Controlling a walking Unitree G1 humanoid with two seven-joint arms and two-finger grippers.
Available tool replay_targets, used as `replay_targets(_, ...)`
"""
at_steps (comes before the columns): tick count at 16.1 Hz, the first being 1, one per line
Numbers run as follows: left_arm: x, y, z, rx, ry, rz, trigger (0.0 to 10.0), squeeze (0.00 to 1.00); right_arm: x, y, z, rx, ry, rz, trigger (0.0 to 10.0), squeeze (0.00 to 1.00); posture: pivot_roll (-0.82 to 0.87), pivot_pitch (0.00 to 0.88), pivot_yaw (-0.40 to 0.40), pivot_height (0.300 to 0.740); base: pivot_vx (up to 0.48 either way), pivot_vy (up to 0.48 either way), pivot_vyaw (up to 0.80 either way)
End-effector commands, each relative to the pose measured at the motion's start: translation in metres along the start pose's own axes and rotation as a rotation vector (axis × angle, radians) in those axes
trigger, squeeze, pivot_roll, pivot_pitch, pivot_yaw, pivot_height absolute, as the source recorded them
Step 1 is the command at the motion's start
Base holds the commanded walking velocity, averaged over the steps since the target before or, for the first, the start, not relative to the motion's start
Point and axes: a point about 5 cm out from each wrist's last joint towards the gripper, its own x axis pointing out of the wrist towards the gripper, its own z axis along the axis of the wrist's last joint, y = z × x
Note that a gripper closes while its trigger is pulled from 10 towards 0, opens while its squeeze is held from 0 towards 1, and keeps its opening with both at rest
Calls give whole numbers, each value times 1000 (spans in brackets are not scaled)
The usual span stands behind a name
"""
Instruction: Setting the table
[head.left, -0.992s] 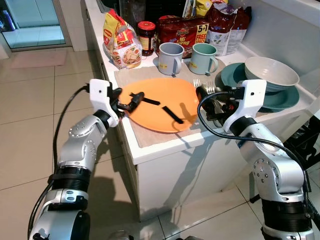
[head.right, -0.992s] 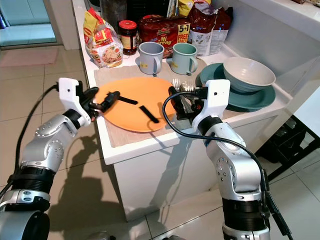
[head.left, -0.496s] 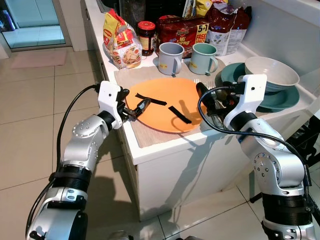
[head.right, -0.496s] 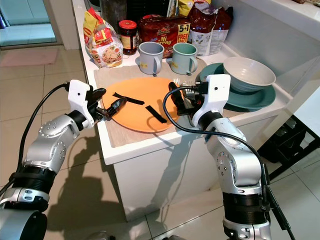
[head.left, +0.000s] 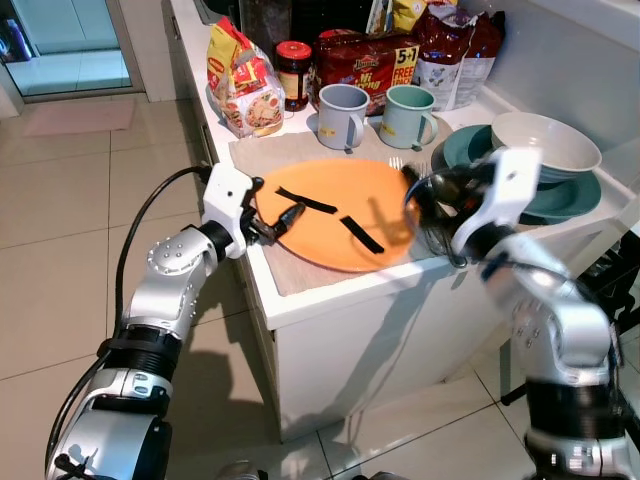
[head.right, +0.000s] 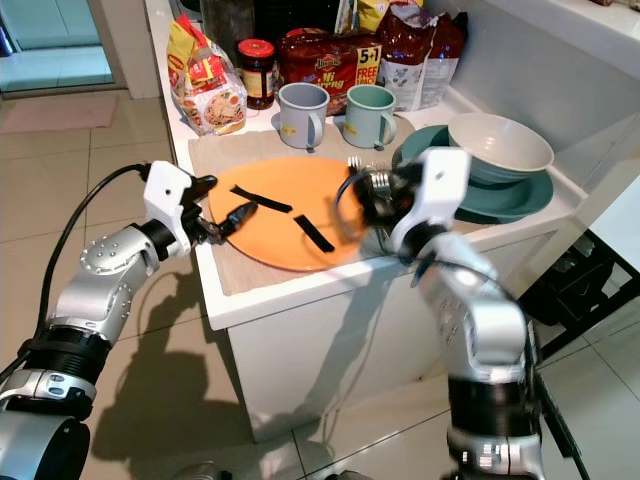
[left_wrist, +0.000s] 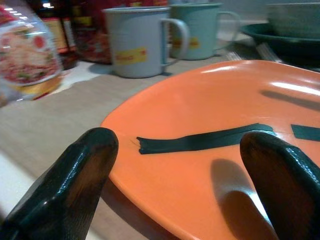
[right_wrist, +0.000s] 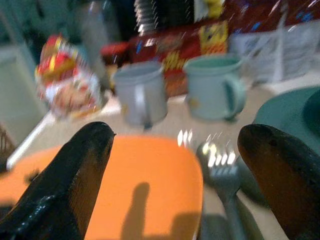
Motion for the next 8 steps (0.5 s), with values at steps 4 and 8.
replay_targets(4,-1,-15,-31,2,134,-88,10000,0,3,-14,12,15,-17,-30,10000,0,61,30,-50,740,0,0,0)
replay_targets(8,1,-10,-34,-24,162,-70,10000,0,5,-16,14,13,-8,-15,10000,0,59,28,-56,740,0,0,0)
